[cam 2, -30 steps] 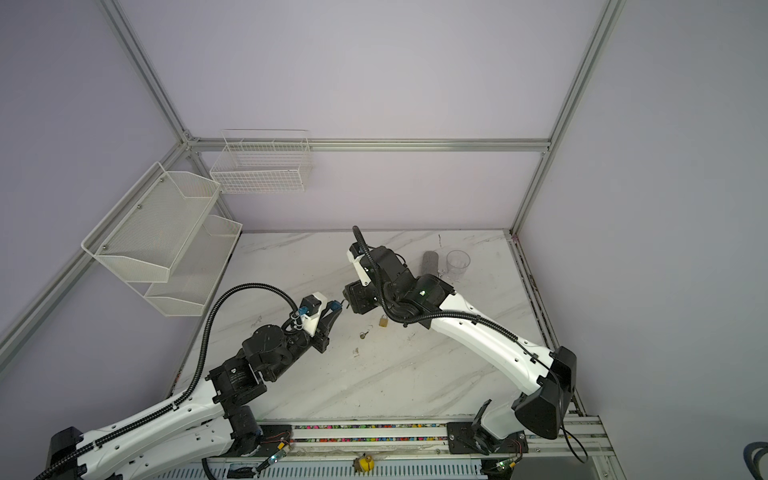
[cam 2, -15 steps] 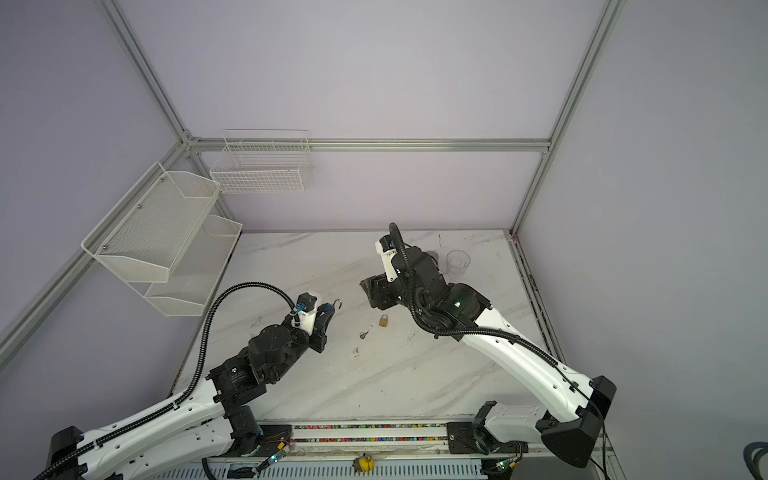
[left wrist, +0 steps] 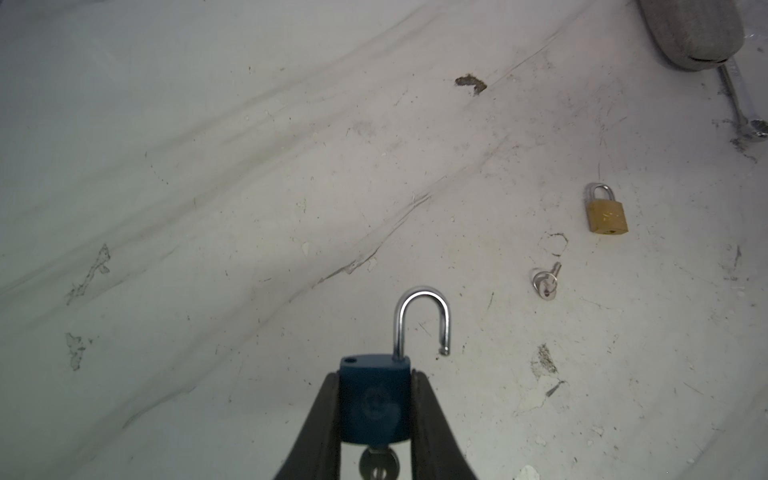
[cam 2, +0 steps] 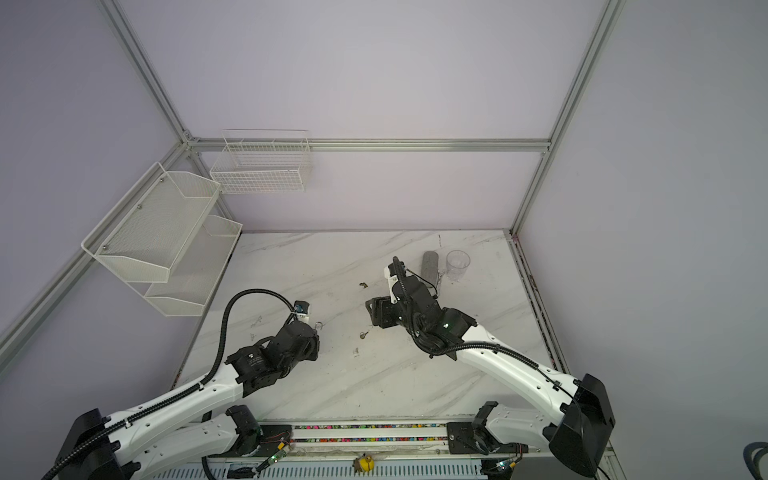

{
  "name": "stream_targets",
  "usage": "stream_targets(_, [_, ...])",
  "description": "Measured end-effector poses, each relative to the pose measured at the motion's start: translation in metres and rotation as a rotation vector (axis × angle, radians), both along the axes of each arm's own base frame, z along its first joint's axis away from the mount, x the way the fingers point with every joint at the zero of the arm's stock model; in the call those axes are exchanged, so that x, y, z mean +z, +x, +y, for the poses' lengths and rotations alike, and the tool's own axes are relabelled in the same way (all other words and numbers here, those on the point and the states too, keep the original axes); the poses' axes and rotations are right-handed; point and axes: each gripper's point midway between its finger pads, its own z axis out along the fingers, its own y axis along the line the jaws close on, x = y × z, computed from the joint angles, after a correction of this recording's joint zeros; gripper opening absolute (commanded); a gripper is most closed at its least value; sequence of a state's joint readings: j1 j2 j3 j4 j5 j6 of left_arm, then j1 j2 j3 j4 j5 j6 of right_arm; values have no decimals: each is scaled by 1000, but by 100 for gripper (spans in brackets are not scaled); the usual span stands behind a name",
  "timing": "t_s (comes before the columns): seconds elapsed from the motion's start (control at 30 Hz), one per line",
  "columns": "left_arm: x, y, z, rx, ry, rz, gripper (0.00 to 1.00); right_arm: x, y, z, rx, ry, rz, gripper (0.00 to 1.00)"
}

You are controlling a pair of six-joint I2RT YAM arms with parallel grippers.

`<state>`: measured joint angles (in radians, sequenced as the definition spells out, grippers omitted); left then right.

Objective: Unlock with the key

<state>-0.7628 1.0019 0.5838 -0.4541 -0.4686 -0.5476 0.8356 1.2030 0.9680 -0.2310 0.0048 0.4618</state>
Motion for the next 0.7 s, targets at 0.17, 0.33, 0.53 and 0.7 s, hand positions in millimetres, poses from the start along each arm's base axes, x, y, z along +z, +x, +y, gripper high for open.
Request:
stream_targets(0.17, [-30,-1,1,24,14,114,0,-24,-3,1,-16,31,40,70])
stream_targets(0.33, [-44,0,-2,33,8,194,0,-39,-6,2,-17,56,69,69])
stream_targets(0.53, [-54,4,-5,47,-6,253,0,-44,-6,6,-15,79,81,69])
stream_targets(0.7, [-65,3,-4,52,-4,300,0,-46,-3,10,-13,87,84,69])
